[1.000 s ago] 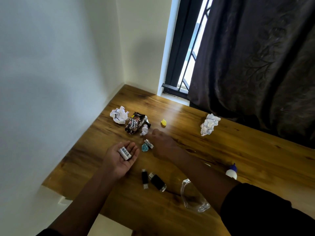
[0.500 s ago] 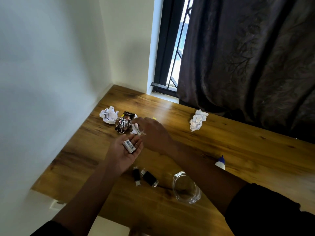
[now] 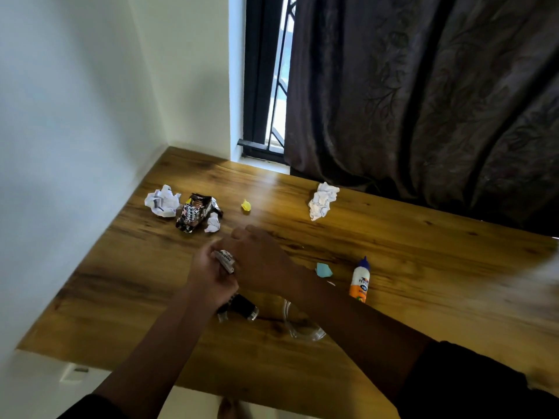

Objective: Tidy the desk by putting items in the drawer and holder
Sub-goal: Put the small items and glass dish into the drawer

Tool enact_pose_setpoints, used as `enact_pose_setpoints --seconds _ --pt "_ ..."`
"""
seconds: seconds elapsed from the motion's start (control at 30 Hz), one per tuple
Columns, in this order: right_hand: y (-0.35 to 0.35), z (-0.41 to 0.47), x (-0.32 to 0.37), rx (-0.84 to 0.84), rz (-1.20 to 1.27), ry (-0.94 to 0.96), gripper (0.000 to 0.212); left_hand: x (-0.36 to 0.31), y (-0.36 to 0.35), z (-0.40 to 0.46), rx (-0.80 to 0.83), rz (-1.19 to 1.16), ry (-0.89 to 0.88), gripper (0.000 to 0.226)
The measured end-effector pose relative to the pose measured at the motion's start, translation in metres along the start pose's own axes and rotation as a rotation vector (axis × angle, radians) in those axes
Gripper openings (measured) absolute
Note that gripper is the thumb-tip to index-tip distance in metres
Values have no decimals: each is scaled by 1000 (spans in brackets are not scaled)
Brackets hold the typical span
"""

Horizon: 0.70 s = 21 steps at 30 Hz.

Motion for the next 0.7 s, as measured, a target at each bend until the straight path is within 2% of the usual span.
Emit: enact_pose_setpoints --seconds 0.13,0.23,0.33,0.5,0.7 --pt "-2 -13 -12 -4 85 -31 39 12 -4 1 -37 64 34 25" --pt "10 -26 -20 -50 166 -65 36 20 -19 -4 18 14 14 26" --pt "25 -41 -36 -137 245 -132 35 28 -23 -5 5 -67 -23 9" --pt "44 -74 -69 -232 325 -272 35 46 -22 -16 -41 -110 -6 23" --pt "39 -107 -83 -180 351 -352 30 78 -23 -38 -74 -76 4 30"
Point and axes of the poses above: each hand's wrist, its own z-axis towards the middle knuckle, its own y-axis out of the back of the hand, x = y × z, the point moved 9 cm from there along z, towards the middle knuckle, and after that the axes turned 10 degrees about z, right-handed, at the moved point
